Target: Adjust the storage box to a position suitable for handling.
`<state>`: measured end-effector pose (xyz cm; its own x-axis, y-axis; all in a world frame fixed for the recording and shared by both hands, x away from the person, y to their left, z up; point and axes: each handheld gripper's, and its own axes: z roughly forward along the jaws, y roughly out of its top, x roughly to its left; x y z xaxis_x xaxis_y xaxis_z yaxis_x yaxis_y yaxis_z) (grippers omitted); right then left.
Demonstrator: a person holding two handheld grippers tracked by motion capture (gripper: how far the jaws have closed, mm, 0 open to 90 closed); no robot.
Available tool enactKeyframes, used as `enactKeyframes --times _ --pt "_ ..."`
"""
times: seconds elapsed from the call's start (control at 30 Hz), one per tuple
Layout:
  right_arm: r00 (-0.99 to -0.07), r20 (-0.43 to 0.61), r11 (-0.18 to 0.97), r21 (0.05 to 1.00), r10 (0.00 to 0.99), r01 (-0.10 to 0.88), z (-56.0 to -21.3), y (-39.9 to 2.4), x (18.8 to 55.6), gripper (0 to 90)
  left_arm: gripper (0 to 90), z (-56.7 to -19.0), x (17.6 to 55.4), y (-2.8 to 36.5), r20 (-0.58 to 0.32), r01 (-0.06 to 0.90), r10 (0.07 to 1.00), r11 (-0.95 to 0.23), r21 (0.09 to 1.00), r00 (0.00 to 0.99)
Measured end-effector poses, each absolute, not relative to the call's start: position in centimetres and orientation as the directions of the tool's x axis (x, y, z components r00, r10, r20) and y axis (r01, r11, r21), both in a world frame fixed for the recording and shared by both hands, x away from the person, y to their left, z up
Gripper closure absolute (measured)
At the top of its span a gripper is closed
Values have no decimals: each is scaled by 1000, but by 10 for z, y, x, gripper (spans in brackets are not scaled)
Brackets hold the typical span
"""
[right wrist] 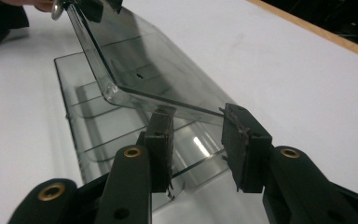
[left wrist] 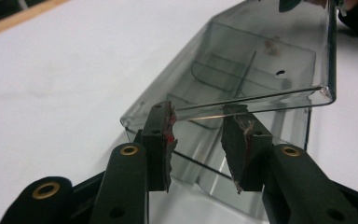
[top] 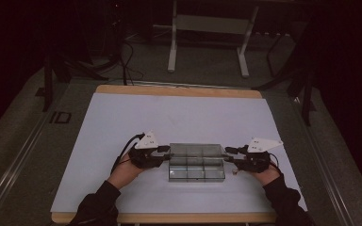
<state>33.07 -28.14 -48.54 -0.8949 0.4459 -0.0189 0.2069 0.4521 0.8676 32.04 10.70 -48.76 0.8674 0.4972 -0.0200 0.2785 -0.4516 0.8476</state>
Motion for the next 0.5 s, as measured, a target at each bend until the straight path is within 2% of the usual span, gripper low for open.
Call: enactKeyframes --times 0.5 --pt "-854 -53 391 902 517 181 -473 -276 342 776 752 -478 334 103 12 256 580 -377 890 814"
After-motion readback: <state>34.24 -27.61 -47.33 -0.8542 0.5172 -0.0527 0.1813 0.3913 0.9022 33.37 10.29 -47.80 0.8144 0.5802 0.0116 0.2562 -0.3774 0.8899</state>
